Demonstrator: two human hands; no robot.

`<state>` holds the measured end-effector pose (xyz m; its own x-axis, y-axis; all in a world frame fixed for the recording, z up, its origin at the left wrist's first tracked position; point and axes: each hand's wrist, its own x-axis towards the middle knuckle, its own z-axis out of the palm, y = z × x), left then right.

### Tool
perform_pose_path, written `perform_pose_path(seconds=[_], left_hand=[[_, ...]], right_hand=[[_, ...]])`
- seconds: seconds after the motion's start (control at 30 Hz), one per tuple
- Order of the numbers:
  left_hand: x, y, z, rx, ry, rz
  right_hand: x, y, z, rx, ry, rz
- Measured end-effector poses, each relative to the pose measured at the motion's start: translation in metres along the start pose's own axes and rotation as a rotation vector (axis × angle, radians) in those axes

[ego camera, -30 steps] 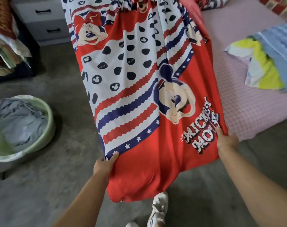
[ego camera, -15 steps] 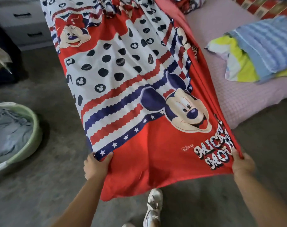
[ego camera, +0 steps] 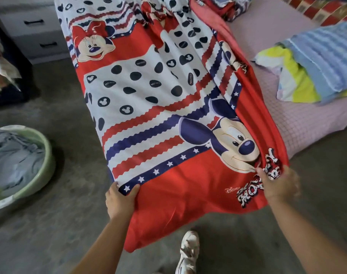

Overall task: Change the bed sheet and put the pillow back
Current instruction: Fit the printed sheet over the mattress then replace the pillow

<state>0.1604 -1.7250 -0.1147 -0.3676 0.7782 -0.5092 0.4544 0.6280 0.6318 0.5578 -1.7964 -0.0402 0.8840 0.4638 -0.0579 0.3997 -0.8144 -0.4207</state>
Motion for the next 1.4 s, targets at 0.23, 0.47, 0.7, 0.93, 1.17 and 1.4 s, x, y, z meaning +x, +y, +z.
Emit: perform_pose_path(seconds=[0.23,0.47,0.7,0.93,1.17,1.4], left_hand=[[-0.012,-0.019,-0.005,-0.313,-0.122,-0.263],[-0.019,-0.054,-0.027,-0.436,-0.126,-0.373],[-0.031,-0.066,-0.047,-0.594,0.011,-0.338],[-0.038,-0.085,-0.08,-0.647,0.066,-0.313],[-0.042,-0.12,-0.095,-0.604,0.092,-0.379],[-0.033,-0.129,-0.09,-0.477,0.125,-0.417]], right_hand=[[-0.015,-0.081,0.073,-0.166,-0.189,-0.47],[0.008,-0.102,0.078,-0.296,-0.095,-0.472],[-0.003,-0.088,0.078,-0.11,-0.139,-0.597],[-0.035,-0.091,0.075,-0.042,-0.147,-0.651],[-0.067,-0.083,0.076,-0.023,-0.162,-0.654],[-0.076,-0.087,0.08,-0.122,-0.186,-0.605]])
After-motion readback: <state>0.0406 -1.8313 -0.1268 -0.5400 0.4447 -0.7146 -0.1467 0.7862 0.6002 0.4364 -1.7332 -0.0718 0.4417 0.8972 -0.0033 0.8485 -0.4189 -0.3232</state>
